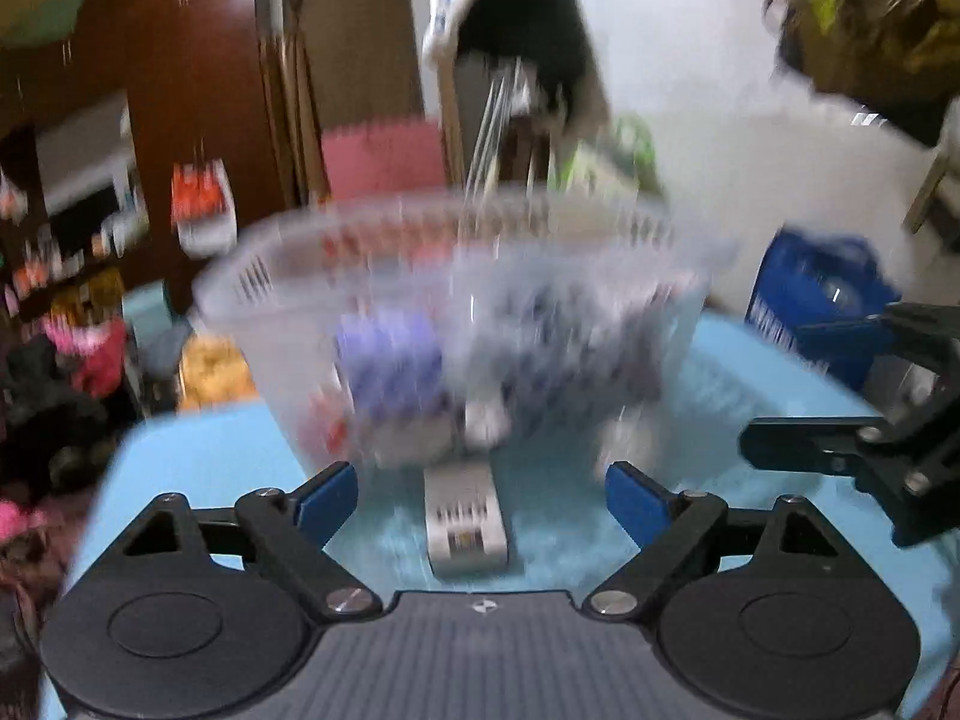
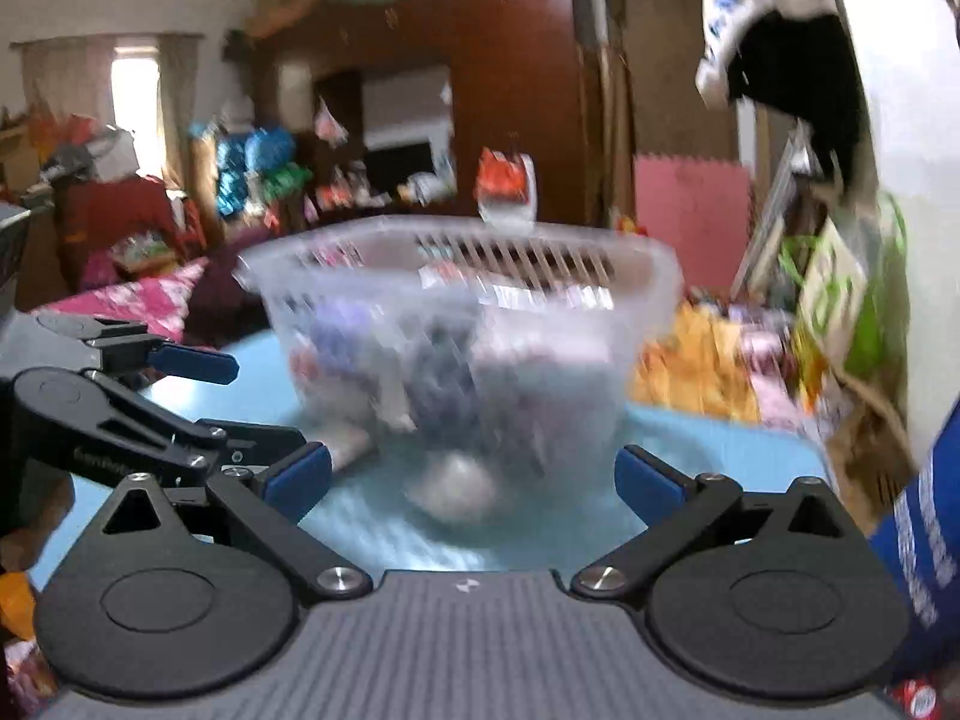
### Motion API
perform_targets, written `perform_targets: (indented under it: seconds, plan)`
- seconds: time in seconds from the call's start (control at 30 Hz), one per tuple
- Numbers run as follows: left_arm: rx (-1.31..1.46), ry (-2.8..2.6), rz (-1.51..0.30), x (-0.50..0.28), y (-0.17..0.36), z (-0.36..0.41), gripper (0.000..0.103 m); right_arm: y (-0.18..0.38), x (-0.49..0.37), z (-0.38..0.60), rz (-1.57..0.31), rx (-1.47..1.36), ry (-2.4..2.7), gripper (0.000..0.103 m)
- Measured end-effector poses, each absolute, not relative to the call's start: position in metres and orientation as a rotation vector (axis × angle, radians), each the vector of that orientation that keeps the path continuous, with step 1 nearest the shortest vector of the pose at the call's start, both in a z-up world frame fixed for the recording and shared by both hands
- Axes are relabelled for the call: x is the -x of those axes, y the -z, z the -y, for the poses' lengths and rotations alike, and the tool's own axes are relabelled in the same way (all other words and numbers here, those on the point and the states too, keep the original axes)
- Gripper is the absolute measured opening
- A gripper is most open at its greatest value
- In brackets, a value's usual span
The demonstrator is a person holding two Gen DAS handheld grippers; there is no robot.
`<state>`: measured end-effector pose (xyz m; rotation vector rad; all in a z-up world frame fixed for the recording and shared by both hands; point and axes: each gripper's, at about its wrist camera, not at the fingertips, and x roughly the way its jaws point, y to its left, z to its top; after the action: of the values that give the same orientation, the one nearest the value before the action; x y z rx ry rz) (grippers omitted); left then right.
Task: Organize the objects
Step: 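Drop both red boxes into the white basket, then grasp the white KENT pack with the left tool while the right tool grasps a clear bag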
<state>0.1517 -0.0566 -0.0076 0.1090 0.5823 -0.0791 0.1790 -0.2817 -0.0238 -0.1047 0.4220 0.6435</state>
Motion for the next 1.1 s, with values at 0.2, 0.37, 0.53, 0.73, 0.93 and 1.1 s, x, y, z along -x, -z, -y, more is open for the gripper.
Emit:
perform_targets:
  seconds: [0.2, 0.37, 0.53, 0.73, 0.93, 1.1]
  plan:
    - [-0.013, 0.051, -0.698, -0.181, 0.035, 0.045, 0.089, 0.031, -0.205, 0.275, -0.484, 0.091, -0.604, 0.103]
    - [-0.036, 0.014, -0.705, -0.185, 0.042, 0.048, 0.043, 0.039, -0.199, 0.271, -0.495, 0.1, -0.594, 0.103]
    - [-0.031, -0.001, -0.645, -0.169, 0.041, 0.04, 0.04, 0.048, -0.207, 0.264, -0.524, 0.097, -0.601, 0.103]
    - [0.005, -0.015, -0.564, -0.149, 0.032, 0.022, 0.04, 0.057, -0.216, 0.247, -0.575, 0.105, -0.596, 0.103]
    - [0.026, 0.009, -0.554, -0.156, 0.032, 0.019, 0.04, 0.062, -0.217, 0.237, -0.591, 0.133, -0.555, 0.095]
    - [0.031, -0.004, -0.538, -0.151, 0.034, 0.019, 0.04, 0.062, -0.219, 0.241, -0.624, 0.114, -0.557, 0.069]
